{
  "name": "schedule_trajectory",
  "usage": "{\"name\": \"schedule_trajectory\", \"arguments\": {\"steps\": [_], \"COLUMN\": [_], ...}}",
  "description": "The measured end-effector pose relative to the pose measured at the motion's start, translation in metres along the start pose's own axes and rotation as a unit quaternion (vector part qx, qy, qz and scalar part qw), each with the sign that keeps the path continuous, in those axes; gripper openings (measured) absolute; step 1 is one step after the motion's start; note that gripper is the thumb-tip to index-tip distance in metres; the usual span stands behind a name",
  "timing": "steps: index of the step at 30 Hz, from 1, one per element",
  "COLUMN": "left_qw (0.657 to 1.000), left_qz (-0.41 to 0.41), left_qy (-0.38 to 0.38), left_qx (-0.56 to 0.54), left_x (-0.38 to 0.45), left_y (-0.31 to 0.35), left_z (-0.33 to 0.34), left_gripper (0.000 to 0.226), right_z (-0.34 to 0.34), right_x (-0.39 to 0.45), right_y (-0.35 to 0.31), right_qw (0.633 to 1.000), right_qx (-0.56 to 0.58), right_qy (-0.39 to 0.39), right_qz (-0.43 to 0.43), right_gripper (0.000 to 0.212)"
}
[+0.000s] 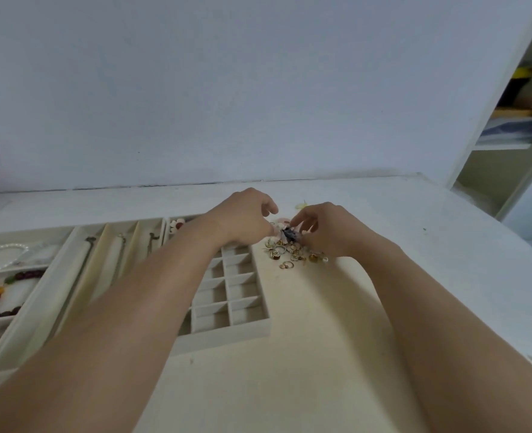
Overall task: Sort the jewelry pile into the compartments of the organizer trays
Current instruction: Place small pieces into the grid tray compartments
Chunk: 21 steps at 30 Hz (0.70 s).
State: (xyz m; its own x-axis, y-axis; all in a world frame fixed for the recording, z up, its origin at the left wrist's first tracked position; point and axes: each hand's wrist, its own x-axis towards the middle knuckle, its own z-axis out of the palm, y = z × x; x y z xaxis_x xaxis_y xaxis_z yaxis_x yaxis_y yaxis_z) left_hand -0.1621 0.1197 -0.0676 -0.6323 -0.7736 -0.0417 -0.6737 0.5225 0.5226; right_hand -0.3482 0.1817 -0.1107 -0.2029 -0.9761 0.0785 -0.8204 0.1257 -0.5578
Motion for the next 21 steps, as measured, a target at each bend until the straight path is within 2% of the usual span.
{"name": "schedule_trajectory", "arguments": {"steps": [3,6,8,11,14,21], "left_qw": [1.000,1.000,1.000,0.999,0.993,0.980], "left_qz": [0.002,0.005,0.008,0.017,0.029,0.059], "left_qy": [-0.007,-0.004,-0.001,0.011,0.047,0.072], "left_qx": [0.007,0.004,-0.009,-0.034,-0.103,-0.178], "left_x": [0.004,0.004,0.003,0.002,0.002,-0.005], "left_y": [-0.001,-0.003,-0.005,-0.009,-0.012,-0.006], "left_z": [0.002,0.001,0.001,0.001,-0.001,-0.006], "left_gripper": [0.048,0.048,0.047,0.043,0.031,0.015], "right_z": [0.000,0.000,-0.004,-0.012,-0.015,-0.007], "right_x": [0.000,-0.001,-0.002,-0.005,-0.009,-0.010], "right_y": [-0.001,-0.002,-0.001,-0.006,-0.014,-0.025], "right_qw": [0.999,1.000,1.000,0.991,0.967,0.925], "right_qx": [0.032,0.007,0.016,0.114,0.248,0.373], "right_qy": [0.003,-0.003,0.021,0.063,0.060,0.051], "right_qz": [0.007,-0.004,-0.008,-0.011,-0.026,-0.055], "right_gripper": [0.019,0.018,0.017,0.019,0.024,0.041]}}
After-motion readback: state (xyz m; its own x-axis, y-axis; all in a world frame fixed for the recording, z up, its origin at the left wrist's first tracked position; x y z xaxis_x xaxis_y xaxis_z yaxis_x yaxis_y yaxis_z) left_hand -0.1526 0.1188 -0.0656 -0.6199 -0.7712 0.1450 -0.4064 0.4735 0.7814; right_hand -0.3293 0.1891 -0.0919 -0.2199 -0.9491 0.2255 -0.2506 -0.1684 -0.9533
